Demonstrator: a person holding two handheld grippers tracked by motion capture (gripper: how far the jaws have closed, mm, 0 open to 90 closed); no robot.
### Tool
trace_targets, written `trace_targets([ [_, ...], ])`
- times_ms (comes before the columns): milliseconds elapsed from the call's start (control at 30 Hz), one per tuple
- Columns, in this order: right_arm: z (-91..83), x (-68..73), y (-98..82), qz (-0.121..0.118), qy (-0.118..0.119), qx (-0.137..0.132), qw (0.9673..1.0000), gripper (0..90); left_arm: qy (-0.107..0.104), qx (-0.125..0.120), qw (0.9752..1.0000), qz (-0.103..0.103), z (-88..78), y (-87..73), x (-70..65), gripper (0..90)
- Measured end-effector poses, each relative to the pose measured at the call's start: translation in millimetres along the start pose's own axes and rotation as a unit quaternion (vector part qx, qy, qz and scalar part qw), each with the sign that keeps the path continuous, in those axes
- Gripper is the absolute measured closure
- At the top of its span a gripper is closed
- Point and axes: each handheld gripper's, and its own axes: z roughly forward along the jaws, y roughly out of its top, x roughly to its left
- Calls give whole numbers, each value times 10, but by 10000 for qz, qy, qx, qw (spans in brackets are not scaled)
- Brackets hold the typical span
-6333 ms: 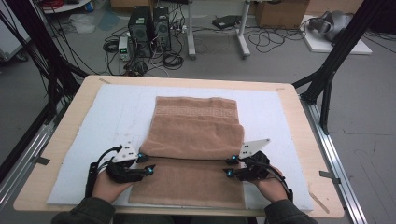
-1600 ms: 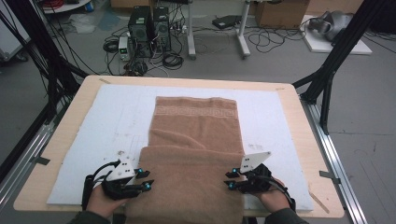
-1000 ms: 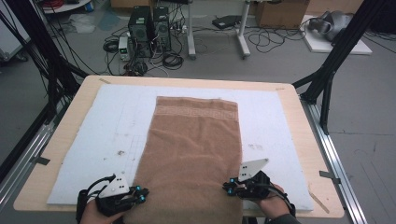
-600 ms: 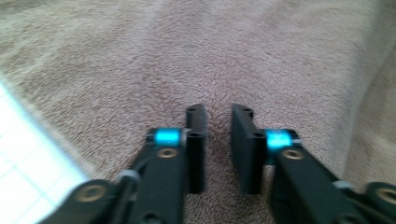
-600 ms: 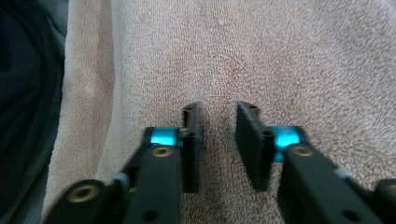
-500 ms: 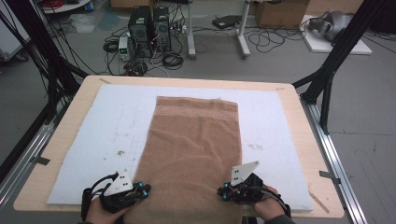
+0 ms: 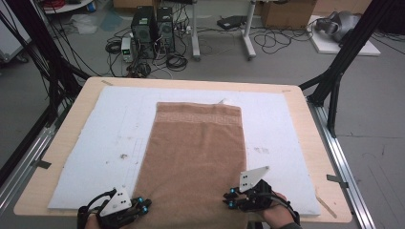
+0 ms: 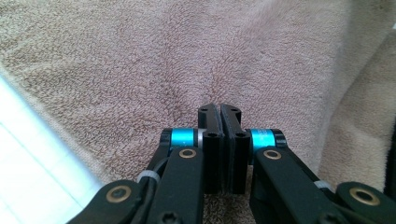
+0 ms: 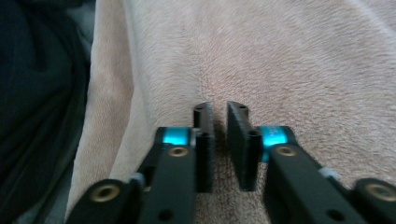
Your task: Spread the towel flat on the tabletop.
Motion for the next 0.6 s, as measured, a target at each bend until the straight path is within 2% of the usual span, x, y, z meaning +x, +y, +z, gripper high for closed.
trace_targets([
  [100,-40,-57,-13,162,-70,-131,9998,704,-75,-64,9999,-41,-25,36,30,842],
  [233,-85,-144,29,255,-170,-241,9992,620,-57,-194,9996,-204,-60,131,100,686],
  [333,-111,-232,88,343,-375,-290,9983,500,-44,-353,9990,-256,-76,224,197,641],
  [467,-166,-371,160,501,-579,-430,9961,405,-24,-551,9978,-359,-62,359,354,567],
  [600,-214,-506,222,662,-773,-574,9932,330,108,-571,9975,-398,-16,484,509,478],
])
